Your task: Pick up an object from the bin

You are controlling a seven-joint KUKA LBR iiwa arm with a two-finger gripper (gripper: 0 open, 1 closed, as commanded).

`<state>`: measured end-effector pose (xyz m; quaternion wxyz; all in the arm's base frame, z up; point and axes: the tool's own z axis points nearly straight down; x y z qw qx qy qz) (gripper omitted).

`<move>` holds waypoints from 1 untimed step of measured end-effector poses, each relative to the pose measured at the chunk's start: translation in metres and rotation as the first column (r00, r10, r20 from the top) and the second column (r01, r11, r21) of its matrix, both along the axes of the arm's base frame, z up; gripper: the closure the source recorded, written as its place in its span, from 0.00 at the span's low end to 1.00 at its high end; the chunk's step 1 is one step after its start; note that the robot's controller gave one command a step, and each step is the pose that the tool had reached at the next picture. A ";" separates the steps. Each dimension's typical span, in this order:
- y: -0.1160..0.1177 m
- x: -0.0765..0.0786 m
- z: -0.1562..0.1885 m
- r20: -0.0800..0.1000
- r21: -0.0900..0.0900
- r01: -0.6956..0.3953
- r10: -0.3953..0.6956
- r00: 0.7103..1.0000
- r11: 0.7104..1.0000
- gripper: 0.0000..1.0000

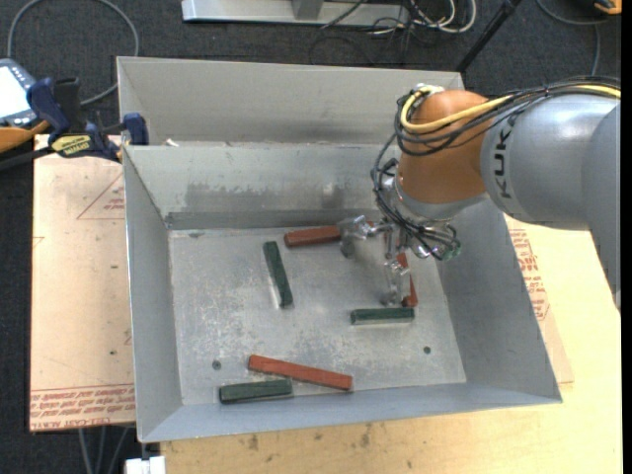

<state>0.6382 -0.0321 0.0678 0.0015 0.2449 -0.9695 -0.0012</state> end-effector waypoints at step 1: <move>-0.070 -0.047 0.119 0.010 -0.005 -0.244 0.244 0.970 0.970 0.00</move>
Offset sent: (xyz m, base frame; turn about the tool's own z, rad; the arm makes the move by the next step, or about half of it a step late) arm -0.0481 -0.0674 0.1152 -0.2537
